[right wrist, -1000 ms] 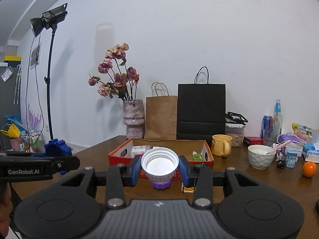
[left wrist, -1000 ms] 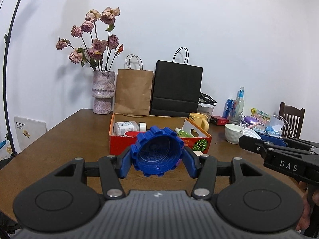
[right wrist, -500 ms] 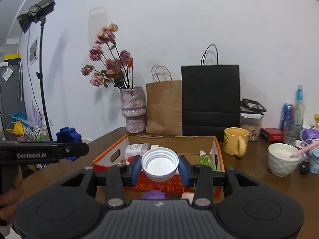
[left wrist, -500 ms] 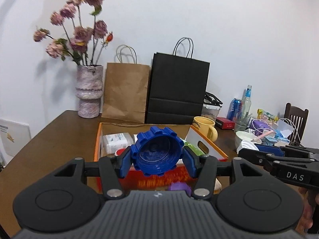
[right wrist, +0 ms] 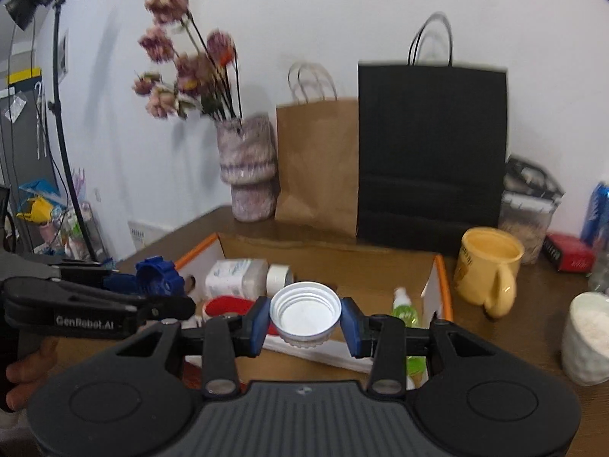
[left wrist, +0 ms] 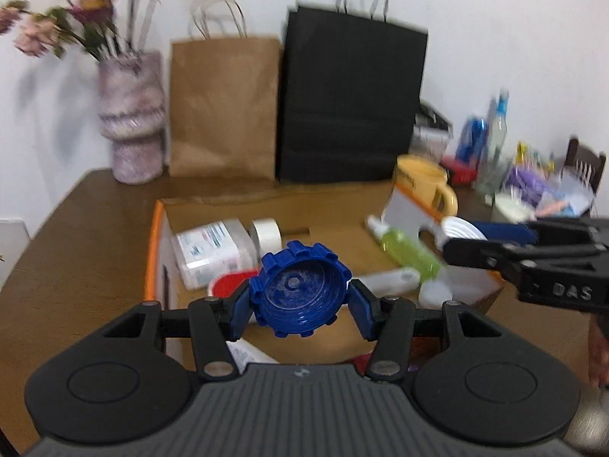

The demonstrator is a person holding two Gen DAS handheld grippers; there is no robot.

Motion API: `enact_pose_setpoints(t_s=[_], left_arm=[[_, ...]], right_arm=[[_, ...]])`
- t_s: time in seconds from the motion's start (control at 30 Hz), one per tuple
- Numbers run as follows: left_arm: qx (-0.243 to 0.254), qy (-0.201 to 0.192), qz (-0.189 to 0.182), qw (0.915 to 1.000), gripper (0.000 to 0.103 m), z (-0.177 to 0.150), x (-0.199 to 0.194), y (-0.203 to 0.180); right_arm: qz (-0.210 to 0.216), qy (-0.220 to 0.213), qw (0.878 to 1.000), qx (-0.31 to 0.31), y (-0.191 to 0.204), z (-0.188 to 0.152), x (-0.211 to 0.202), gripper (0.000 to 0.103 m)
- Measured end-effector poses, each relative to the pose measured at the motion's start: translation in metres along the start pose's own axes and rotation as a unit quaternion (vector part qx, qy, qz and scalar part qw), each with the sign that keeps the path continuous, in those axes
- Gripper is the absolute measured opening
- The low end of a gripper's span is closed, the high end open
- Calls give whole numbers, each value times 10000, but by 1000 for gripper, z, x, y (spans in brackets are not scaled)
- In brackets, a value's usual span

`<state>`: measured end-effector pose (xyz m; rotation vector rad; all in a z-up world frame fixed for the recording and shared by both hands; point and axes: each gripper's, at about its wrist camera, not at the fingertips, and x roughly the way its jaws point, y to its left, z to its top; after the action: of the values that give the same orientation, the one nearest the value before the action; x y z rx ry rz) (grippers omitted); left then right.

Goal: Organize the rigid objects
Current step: 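Lower the blue cap into the box while the right tool drops the white lid in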

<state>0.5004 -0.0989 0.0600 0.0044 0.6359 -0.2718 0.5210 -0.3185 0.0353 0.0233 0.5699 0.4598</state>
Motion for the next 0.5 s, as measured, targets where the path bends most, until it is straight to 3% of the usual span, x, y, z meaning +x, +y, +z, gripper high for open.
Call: enact_pose_setpoints(t_s=[0.2, 0.43, 0.5], left_arm=[[78, 882, -186, 9959, 54, 7, 43, 5], [139, 1939, -257, 9806, 54, 9, 79, 9], [130, 2064, -206, 9782, 54, 8, 84, 10]], right_arm=[[238, 871, 9957, 224, -21, 2, 52, 40], [505, 1904, 9792, 496, -43, -3, 91, 40], [543, 2179, 9733, 465, -43, -5, 98, 40]])
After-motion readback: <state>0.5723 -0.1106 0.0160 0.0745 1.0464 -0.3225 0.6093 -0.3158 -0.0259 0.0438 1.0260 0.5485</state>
